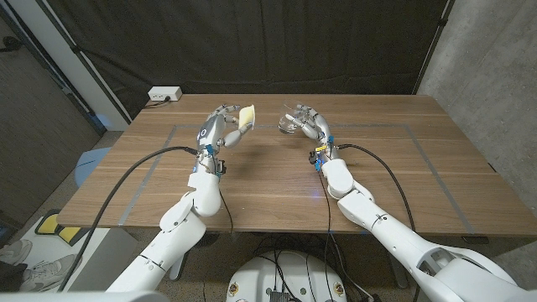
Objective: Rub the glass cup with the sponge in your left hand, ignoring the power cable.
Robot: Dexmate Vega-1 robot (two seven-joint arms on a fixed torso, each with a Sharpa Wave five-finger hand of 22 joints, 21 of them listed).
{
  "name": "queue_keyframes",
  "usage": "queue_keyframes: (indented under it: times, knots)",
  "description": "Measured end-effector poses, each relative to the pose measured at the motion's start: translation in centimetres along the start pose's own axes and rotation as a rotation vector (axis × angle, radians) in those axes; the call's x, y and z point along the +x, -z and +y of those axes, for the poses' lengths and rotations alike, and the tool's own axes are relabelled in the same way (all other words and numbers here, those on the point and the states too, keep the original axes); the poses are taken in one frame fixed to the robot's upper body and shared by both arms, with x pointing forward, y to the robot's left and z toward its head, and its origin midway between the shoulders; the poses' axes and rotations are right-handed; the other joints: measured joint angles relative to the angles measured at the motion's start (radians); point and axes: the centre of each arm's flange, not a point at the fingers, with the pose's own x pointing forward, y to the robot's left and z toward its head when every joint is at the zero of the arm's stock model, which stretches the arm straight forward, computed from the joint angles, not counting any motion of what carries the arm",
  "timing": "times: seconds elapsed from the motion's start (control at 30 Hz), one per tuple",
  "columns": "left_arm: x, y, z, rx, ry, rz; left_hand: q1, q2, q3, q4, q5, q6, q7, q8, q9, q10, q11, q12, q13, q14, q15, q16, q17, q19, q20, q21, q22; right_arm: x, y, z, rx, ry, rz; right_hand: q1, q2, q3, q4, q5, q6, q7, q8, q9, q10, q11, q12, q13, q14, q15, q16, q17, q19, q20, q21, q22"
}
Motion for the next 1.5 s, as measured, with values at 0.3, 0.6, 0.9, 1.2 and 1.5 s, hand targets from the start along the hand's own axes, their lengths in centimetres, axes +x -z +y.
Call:
queue_keyframes:
  times: [0.3, 0.6, 0.9, 1.2, 1.5]
  knots:
    - [1.4, 0.0, -1.1, -0.133, 0.007, 0.055, 0.001, 0.001, -0.003, 0.003, 0.0, -0.002, -0.002, -0.008, 0.0, -0.02, 0.005, -0.019, 0.0, -0.004, 0.003, -0.012, 0.0, -0.008, 0.015, 0.0, 0.0, -0.5, -0.8, 0.0, 0.01, -0.01, -0.031, 0.008, -0.008, 0.0, 0.0, 0.0, 0.0, 0.0, -0.007, 0.0, 0.0, 0.0, -0.001, 0.0, 0.0, 0.0, -0.007, 0.003, -0.005, 0.005, 0.008, 0.0]
    - [3.5, -0.9, -2.3, -0.255, 0.097, 0.05, 0.004, 0.004, -0.004, 0.013, -0.003, -0.016, -0.016, -0.014, 0.01, -0.069, 0.021, -0.038, 0.005, -0.047, 0.003, -0.031, 0.005, -0.027, 0.034, 0.0, 0.0, -0.8, -1.1, 0.0, 0.012, -0.017, -0.043, 0.008, -0.008, 0.0, 0.0, 0.0, 0.0, 0.0, -0.009, 0.0, 0.0, 0.0, -0.001, 0.0, 0.002, 0.001, -0.008, 0.004, -0.005, 0.005, 0.008, 0.0]
    - [6.3, -2.0, -3.0, -0.329, 0.244, -0.013, 0.001, 0.015, -0.014, 0.025, 0.012, -0.034, -0.034, -0.016, 0.03, -0.134, 0.028, -0.061, 0.009, -0.102, 0.003, -0.045, 0.009, -0.055, 0.046, -0.007, 0.002, -1.1, -1.2, 0.0, 0.011, -0.017, -0.045, 0.008, -0.008, 0.0, 0.0, -0.001, 0.002, -0.002, -0.012, -0.001, 0.0, 0.0, 0.001, 0.0, 0.004, 0.0, -0.013, 0.008, -0.006, 0.005, 0.016, 0.0]
    - [7.2, -2.7, -3.6, -0.398, 0.353, -0.046, -0.006, 0.021, -0.021, 0.032, 0.026, -0.051, -0.051, -0.013, 0.048, -0.175, 0.041, -0.066, 0.009, -0.142, 0.005, -0.052, 0.014, -0.071, 0.048, -0.013, 0.002, -1.1, -1.2, 0.0, 0.011, -0.017, -0.047, 0.008, -0.008, 0.0, 0.0, -0.004, 0.007, 0.0, -0.016, 0.0, 0.0, 0.0, 0.001, 0.0, 0.006, 0.001, -0.016, 0.008, -0.011, 0.0, 0.016, 0.0]
    - [9.4, -3.1, -3.7, -0.425, 0.44, -0.084, -0.015, 0.031, -0.024, 0.04, 0.036, -0.061, -0.061, -0.005, 0.065, -0.185, 0.051, -0.066, 0.014, -0.163, 0.005, -0.052, 0.018, -0.081, 0.048, -0.013, 0.007, -1.1, -1.4, 0.0, 0.017, -0.015, -0.059, 0.008, -0.008, -0.002, 0.002, -0.005, 0.007, 0.0, -0.021, 0.0, 0.0, -0.001, 0.0, 0.0, 0.008, -0.001, -0.017, 0.013, -0.011, 0.0, 0.023, 0.0]
